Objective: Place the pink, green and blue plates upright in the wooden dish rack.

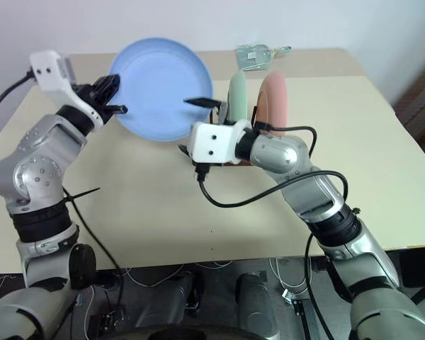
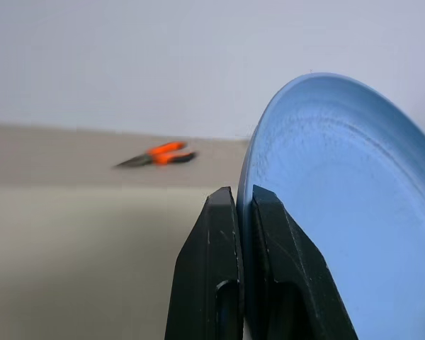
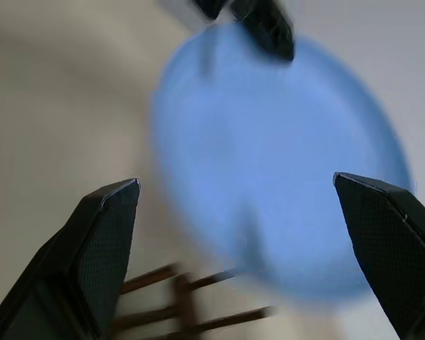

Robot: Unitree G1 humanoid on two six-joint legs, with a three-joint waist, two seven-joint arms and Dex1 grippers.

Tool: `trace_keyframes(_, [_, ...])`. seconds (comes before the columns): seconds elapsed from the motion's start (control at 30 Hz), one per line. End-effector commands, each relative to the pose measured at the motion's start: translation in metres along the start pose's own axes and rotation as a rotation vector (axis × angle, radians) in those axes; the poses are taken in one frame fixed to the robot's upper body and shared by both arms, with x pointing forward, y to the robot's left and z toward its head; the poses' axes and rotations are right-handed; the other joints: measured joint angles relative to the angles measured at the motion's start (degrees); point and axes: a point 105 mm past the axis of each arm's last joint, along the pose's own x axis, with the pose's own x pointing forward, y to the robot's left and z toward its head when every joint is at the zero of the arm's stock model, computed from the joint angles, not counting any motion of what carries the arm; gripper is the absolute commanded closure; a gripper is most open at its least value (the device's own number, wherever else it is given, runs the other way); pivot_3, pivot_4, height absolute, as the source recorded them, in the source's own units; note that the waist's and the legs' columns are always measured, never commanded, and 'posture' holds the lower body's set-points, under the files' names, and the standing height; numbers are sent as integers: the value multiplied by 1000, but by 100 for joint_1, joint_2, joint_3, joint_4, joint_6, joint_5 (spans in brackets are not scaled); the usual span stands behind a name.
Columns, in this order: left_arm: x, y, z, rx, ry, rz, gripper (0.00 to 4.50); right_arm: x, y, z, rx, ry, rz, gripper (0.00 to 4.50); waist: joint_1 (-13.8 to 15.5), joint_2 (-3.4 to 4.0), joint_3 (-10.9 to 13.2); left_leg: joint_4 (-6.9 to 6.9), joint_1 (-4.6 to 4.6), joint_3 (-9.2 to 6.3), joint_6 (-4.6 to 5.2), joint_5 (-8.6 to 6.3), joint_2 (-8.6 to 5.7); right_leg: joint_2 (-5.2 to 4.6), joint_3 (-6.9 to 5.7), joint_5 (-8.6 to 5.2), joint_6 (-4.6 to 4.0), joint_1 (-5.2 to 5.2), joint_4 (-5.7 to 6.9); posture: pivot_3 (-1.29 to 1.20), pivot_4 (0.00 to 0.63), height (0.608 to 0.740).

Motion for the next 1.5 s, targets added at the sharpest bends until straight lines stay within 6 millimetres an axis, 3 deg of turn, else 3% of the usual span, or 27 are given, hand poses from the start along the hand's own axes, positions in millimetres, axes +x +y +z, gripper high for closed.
trace_keyframes(0.03, [0, -17, 22, 17, -64, -64, 4431, 3, -3, 4, -113, -10, -11, 0, 0, 0, 0, 0, 0, 0, -6, 4, 0, 1, 0, 0, 0, 0, 0, 0, 150, 719])
trace_keyframes(0.07, [1, -21, 25, 16, -69, -80, 4431, 4, 0, 2, -124, -4, 0, 0, -1, 0, 0, 0, 0, 0, -6, 4, 0, 2, 0, 0, 0, 0, -1, 0, 150, 719])
trace_keyframes(0.17, [1, -26, 31, 0, -74, -101, 4500, 7, 1, -4, -157, 28, 10, 930, 0, -2, 1, 0, 0, 0, -7, 6, -1, 6, -1, 0, 0, 0, 0, 0, 150, 719])
trace_keyframes(0.4, [1, -18, 37, -76, -92, -86, 4500, 6, 5, -7, -179, 31, 26, 4456, 1, -2, 1, 1, 0, -1, -9, 7, -1, 7, -1, 0, 0, 1, 0, 0, 150, 719])
trace_keyframes(0.47, [1, -16, 36, -74, -87, -76, 4500, 4, 2, -6, -168, 27, 20, 4456, 0, -2, 1, 1, 0, 0, -9, 7, -1, 8, -1, 0, 0, 1, 1, 0, 150, 719])
trace_keyframes(0.5, [1, -14, 34, -64, -79, -69, 4500, 3, 0, -5, -159, 23, 15, 4142, 1, -2, 1, 1, 0, -1, -9, 7, -1, 8, -1, 0, 0, 1, 1, 0, 150, 719])
trace_keyframes(0.57, [1, -12, 32, -52, -69, -61, 4500, 1, -3, -3, -148, 11, 5, 3494, 1, -2, 1, 1, 0, -1, -9, 7, -1, 9, -1, 0, 0, 1, 1, 0, 150, 719])
trace_keyframes(0.7, [2, -8, 30, -21, -63, -45, 4500, -5, 2, 6, -119, -35, 64, 1589, 6, -2, 1, 1, 0, 0, -9, 7, -2, 9, -1, 0, 0, 2, 0, 0, 150, 719])
trace_keyframes(0.87, [3, -14, 30, -10, -66, -69, 4500, -3, 21, -6, -136, 16, 121, 1589, 1, -2, 1, 2, 1, -1, -9, 7, -2, 9, -1, 0, 0, 3, 1, 0, 150, 719])
trace_keyframes(1.0, [2, -16, 31, -8, -69, -75, 4500, 4, 16, -20, -168, 86, 62, 1589, 0, -2, 1, 2, 1, -1, -10, 7, -2, 8, -1, 0, 0, 2, 1, 0, 150, 719])
trace_keyframes(1.1, [0, -17, 30, -7, -67, -82, 4500, 7, 10, -21, -243, 94, 32, 2463, 0, -1, 1, 2, 1, -1, -11, 8, -1, 9, 0, 0, 0, 0, 3, 0, 150, 719])
trace_keyframes(1.23, [-1, -16, 29, -12, -65, -81, 4500, 9, 8, -19, -298, 81, 18, 4476, -2, -2, 1, 1, 1, -1, -12, 9, -2, 10, -1, 0, 0, 1, 2, 0, 150, 719])
trace_keyframes(1.27, [-2, -17, 29, -21, -69, -90, 4500, 9, 8, -17, -304, 68, 12, 4476, -3, 1, 3, 2, 1, 0, -12, 9, -2, 10, -1, 0, 0, 1, 2, 0, 150, 719])
trace_keyframes(1.37, [-3, -16, 37, -47, -122, -93, 3449, 11, 6, -6, -312, 9, -16, 4500, 3, -1, 3, 2, 1, -2, -13, 9, -2, 10, -1, 0, 0, 2, 2, 0, 150, 719])
trace_keyframes(1.4, [-3, -13, 44, -50, -165, -73, 2900, 12, 5, -3, -309, -6, -28, 4500, 0, -1, 3, 3, 1, -2, -12, 9, -3, 10, -1, 0, 0, 2, 2, 0, 150, 719])
trace_keyframes(1.5, [-6, 15, 66, -81, -298, 61, 1422, 12, -2, 3, -262, -48, -86, 4500, -3, -1, 3, 2, 1, -2, -14, 10, -2, 11, -1, 0, 0, 2, 2, 0, 150, 719])
